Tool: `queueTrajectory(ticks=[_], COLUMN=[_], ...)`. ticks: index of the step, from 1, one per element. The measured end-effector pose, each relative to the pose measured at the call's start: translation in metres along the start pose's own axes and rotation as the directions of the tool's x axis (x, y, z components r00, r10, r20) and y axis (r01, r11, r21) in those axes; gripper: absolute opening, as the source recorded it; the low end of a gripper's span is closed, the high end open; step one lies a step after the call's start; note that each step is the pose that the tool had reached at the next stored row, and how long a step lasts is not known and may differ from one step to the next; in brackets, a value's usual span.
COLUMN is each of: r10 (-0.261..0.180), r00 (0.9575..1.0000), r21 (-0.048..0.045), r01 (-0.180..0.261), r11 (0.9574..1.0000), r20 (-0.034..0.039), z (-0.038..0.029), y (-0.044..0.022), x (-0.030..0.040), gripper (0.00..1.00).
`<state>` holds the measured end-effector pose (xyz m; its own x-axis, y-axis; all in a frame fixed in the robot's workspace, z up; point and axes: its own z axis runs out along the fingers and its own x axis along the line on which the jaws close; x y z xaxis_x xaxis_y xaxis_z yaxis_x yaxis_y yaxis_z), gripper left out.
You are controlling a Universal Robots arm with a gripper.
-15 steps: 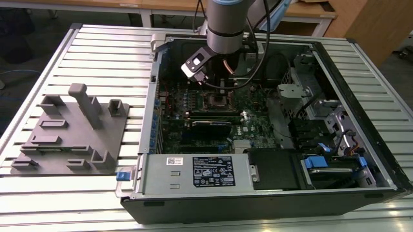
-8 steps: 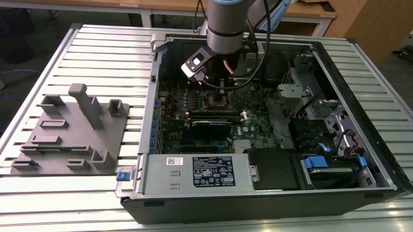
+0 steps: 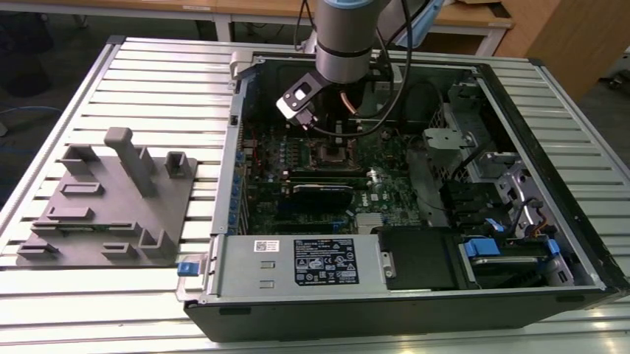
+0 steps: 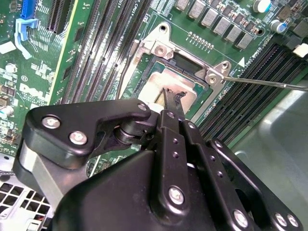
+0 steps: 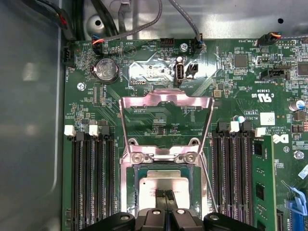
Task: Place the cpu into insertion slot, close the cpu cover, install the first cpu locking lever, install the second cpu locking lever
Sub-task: 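Place the cpu into insertion slot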
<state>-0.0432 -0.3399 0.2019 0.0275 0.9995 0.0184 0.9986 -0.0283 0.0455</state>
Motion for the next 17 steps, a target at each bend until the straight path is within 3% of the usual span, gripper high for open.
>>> queueTrajectory(ticks=[17], r10=[0.000], r00=[1.0000], r21=[-0.0001], r01=[0.000], r11=[1.0000], r20=[0.0000], z=[0.0039], y=[-0.0002], x=[-0.0001], gripper=[0.10])
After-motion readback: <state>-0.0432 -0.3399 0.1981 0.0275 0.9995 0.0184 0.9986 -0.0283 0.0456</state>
